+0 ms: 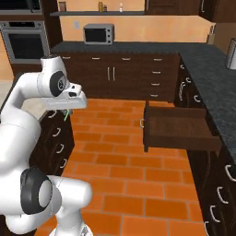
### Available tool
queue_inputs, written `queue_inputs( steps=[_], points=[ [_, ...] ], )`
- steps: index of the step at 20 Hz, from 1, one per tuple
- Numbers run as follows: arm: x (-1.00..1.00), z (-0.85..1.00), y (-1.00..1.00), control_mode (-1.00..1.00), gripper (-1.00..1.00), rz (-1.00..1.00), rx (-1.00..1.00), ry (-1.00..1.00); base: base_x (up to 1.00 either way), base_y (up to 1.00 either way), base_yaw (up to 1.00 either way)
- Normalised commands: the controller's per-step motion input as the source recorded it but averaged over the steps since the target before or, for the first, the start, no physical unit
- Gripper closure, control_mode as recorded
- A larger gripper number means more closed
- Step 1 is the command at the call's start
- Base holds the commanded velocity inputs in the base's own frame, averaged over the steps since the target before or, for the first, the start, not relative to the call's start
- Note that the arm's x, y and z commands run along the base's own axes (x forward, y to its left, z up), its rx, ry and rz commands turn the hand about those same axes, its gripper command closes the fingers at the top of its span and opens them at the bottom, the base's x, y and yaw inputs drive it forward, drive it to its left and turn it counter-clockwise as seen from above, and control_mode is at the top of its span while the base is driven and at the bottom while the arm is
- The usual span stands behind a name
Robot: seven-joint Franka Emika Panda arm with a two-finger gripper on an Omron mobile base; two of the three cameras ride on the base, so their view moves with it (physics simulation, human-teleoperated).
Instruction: Take a straw from the drawer in front and place it inside the glass cup on the dining counter.
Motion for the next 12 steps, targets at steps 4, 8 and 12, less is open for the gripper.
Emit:
queue_inputs(
  steps=[4, 8, 12],
  points=[
    [0.00, 0.00, 0.00, 1.00, 1.00, 0.00, 0.00, 0.00, -1.00, 0.00, 0.00],
    [0.00, 0.00, 0.00, 1.00, 1.00, 0.00, 0.00, 0.00, -1.00, 0.00, 0.00],
    [0.00, 0.00, 0.00, 1.00, 1.00, 0.00, 0.00, 0.00, -1.00, 0.00, 0.00]
  ],
)
